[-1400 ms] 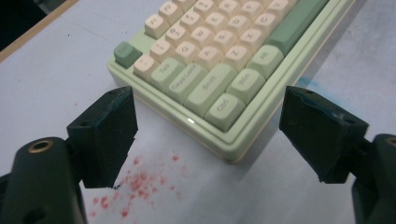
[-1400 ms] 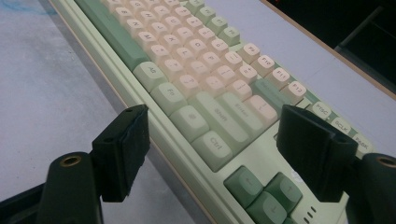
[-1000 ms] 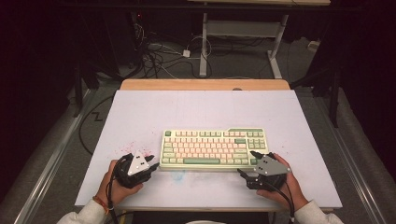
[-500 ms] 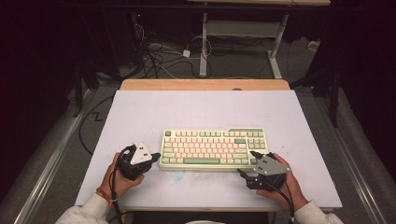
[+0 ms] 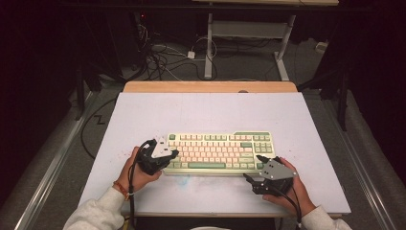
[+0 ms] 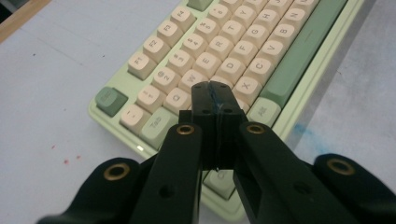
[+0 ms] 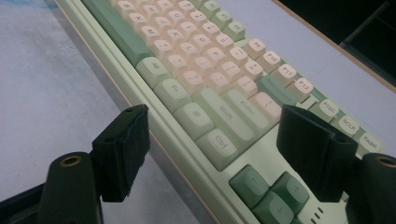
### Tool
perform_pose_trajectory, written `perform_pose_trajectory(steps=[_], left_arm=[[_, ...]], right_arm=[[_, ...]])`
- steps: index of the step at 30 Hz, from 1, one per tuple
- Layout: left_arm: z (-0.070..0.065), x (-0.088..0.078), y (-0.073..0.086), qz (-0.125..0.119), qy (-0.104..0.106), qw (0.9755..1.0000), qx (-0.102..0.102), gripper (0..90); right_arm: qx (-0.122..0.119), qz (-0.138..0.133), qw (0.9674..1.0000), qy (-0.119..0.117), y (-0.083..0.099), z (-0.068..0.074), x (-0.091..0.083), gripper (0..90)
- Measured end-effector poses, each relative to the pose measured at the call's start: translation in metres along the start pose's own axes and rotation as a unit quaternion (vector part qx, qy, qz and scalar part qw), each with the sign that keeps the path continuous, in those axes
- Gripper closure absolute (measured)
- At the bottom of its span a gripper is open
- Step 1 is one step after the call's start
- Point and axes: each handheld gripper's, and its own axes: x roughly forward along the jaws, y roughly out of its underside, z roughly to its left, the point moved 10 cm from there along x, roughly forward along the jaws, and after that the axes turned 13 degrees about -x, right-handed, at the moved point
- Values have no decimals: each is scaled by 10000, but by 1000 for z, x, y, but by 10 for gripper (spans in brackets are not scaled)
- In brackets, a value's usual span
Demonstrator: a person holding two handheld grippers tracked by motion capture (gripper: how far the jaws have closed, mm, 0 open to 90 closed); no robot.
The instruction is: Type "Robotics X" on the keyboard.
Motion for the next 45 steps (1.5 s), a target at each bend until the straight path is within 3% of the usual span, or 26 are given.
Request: perform_pose_trajectory(steps=[6,13,36,38,45], left_arm=[[-8,18,-9,167,102,9997,144,879],[-5,30,-10,305,109,9994,118,878],[-3,37,-11,400,61,9991,106,873],[-3,39,-8,521,92,9985,133,876],[-5,39,-10,461,45,9988,182,876]], right_arm=[[-10,0,10000,-11,0,0,0,259],[-11,3,10000,-14,1,0,-1,260],[-26,16,10000,-51,1,1,-1,260],[-25,12,10000,-52,1,1,-1,260],[23,19,10000,-43,1,1,-1,260]])
